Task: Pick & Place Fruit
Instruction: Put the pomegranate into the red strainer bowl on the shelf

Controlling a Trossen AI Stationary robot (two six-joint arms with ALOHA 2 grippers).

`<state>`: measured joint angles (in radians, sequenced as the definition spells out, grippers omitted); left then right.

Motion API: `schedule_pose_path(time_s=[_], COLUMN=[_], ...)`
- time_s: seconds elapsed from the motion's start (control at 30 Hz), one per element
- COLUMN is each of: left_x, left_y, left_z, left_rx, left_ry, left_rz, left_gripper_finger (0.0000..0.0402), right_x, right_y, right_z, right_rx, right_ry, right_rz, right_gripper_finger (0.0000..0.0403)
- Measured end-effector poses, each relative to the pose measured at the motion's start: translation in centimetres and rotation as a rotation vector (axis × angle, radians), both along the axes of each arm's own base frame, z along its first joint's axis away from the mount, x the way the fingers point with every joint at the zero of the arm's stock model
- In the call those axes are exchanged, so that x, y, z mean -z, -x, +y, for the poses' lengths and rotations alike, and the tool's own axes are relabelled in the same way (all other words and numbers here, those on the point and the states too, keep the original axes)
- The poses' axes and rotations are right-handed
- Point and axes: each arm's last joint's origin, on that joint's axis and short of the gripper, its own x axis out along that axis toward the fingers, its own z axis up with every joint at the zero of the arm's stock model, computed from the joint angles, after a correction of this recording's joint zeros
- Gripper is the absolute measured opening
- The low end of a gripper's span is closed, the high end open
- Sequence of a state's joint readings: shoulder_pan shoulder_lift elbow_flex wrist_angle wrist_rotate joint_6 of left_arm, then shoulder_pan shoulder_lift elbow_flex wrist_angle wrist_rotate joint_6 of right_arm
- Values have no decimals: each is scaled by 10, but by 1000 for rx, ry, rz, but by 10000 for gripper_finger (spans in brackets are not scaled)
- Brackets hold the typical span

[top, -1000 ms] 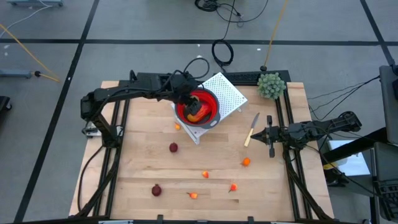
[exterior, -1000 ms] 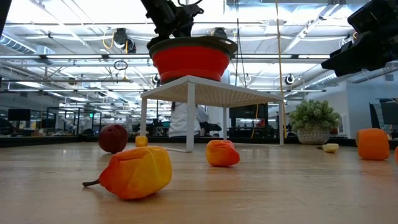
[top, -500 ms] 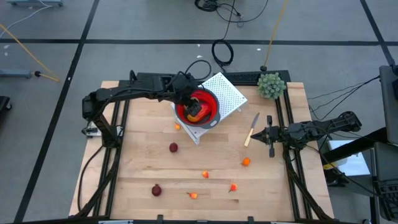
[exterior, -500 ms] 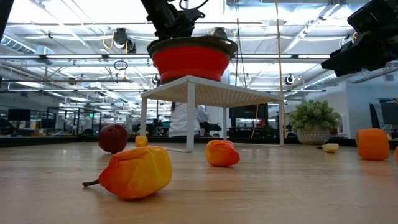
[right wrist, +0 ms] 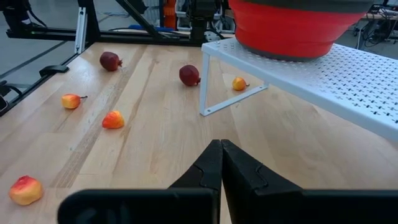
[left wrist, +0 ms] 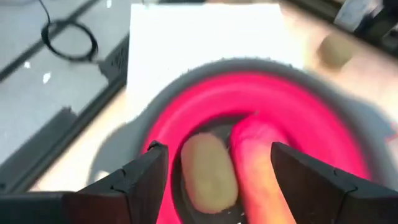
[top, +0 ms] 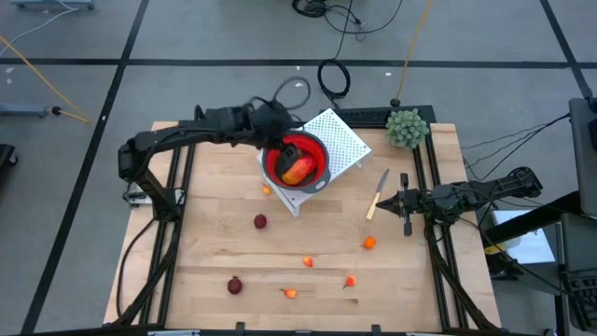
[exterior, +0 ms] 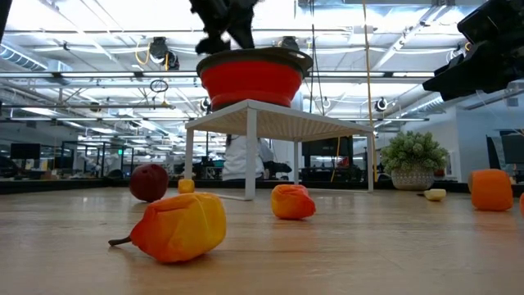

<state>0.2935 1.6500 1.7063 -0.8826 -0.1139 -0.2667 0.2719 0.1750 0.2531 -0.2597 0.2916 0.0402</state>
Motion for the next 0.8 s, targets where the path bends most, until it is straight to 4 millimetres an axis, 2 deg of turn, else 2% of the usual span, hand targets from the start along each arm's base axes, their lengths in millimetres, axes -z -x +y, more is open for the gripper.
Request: schedule_pose_path(time_s=[0.23,0.37,0.53,0.8], left_x=[-55,-68,-71,-57], left_y=[23,39,54,61], left_z=[-19,-38,-66,-114], left_rx=[4,-3,12,38], left_ry=[2,96,222,338], left_rz=[-131,-166,-118,53], left_gripper_finger=[264,253,246,259], right_x=[0,0,0,0], right_y=[0,0,0,0], right_z=[0,0,0,0], right_rx=[-1,-1,-1,-1], right_ry=[-1,-1,-1,0], right_rz=[0,0,0,3], right_gripper_finger=[0,0,0,0])
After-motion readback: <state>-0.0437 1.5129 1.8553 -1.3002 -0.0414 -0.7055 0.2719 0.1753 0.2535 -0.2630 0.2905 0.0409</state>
